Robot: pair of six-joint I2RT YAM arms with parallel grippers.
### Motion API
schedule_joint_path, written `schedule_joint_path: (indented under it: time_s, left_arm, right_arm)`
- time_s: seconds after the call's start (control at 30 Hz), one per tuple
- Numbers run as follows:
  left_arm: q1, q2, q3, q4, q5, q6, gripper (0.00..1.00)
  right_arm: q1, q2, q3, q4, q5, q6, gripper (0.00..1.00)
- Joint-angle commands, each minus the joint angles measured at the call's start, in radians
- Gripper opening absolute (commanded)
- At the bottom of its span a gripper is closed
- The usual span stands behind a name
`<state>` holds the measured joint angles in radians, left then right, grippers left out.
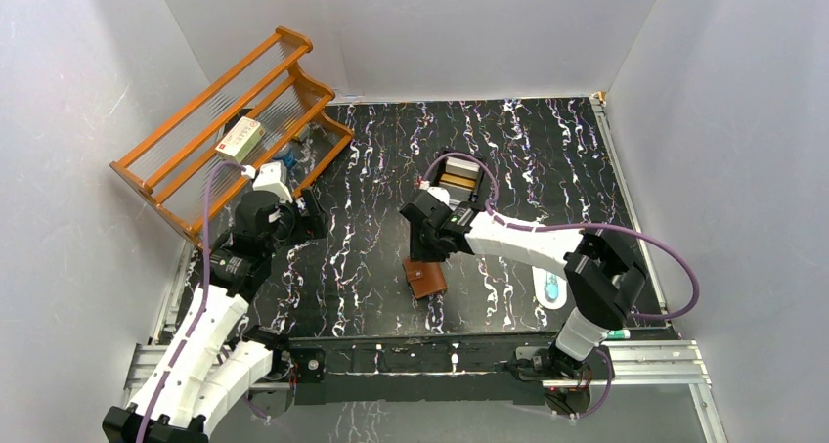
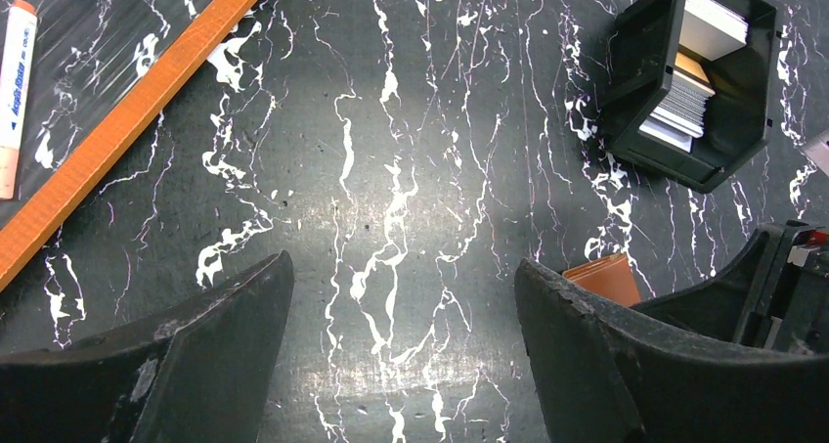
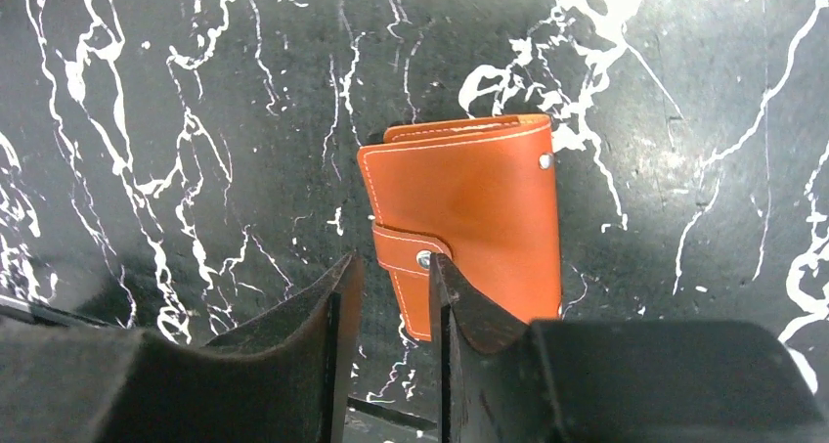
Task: Put the credit cards into the card holder
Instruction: Place the card holder at the center of the board.
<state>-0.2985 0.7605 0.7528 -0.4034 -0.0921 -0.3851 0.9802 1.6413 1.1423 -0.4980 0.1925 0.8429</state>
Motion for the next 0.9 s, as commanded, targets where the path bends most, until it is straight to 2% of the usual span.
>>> schedule_joint_path:
  time_s: [0.0,0.17,0.33,0.47,0.57,0.77,0.87]
  left_arm:
    - [-0.001,-0.022,0.019,0.011,0.009,0.013,0.82]
    - [-0.001,-0.03,0.019,0.011,0.007,0.015,0.82]
    - [-0.001,-0.032,0.019,0.011,0.006,0.017,0.82]
    - [-0.001,-0.03,0.016,0.012,0.012,0.016,0.82]
    - [-0.001,-0.013,0.01,0.015,0.035,0.013,0.81]
    - [-0.002,0.109,0.028,0.007,0.19,-0.042,0.75]
    - [-0.002,0.19,0.05,-0.015,0.277,-0.091,0.73]
  right_arm:
    - [0.0,-0.008,-0.019,-0.015,0.053,0.196,0.39]
    - [0.0,-0.005,-0.044,-0.01,0.075,0.247,0.39]
    - [0.0,0.031,-0.061,0.026,-0.006,0.199,0.46]
    - [0.001,0.059,-0.088,0.085,-0.063,0.152,0.46]
    - [0.001,0.062,-0.083,0.069,-0.064,0.13,0.46]
    - [-0.006,-0.124,-0.097,0.069,-0.008,-0.046,0.51]
    - [-0.059,-0.197,-0.151,0.087,-0.057,-0.119,0.52]
